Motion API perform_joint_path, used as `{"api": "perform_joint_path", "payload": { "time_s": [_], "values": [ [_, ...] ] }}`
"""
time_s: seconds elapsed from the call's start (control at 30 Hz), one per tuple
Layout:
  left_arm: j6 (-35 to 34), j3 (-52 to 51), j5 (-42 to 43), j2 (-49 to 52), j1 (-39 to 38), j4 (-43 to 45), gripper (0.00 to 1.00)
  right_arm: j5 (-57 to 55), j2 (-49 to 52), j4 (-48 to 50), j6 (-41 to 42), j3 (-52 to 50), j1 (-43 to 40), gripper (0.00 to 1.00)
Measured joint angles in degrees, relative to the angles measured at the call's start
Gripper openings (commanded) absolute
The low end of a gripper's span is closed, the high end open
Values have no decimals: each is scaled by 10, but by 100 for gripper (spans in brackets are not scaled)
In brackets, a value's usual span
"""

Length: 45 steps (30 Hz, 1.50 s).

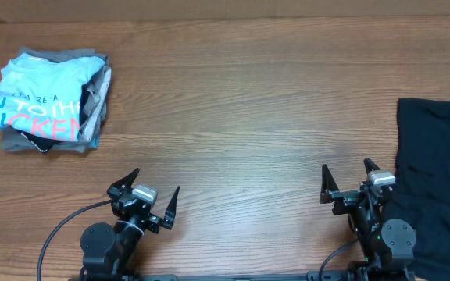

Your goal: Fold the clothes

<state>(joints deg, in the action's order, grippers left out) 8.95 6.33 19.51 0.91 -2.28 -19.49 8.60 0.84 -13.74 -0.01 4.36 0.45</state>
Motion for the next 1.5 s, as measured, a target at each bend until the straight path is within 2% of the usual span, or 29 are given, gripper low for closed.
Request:
{"api": "perform_joint_path", "payload": {
  "time_s": [1.2, 1.37, 1.5],
  "values": [
    [0, 0, 0, 0, 0, 0, 100, 0, 0, 0, 0, 0, 0, 100],
    [0, -1, 0, 0, 0, 26, 100, 2, 0, 0, 0, 0, 0, 100],
    [0, -1, 20, 0, 0, 12, 100, 15, 0, 0, 0, 0, 0, 100]
  ]
}}
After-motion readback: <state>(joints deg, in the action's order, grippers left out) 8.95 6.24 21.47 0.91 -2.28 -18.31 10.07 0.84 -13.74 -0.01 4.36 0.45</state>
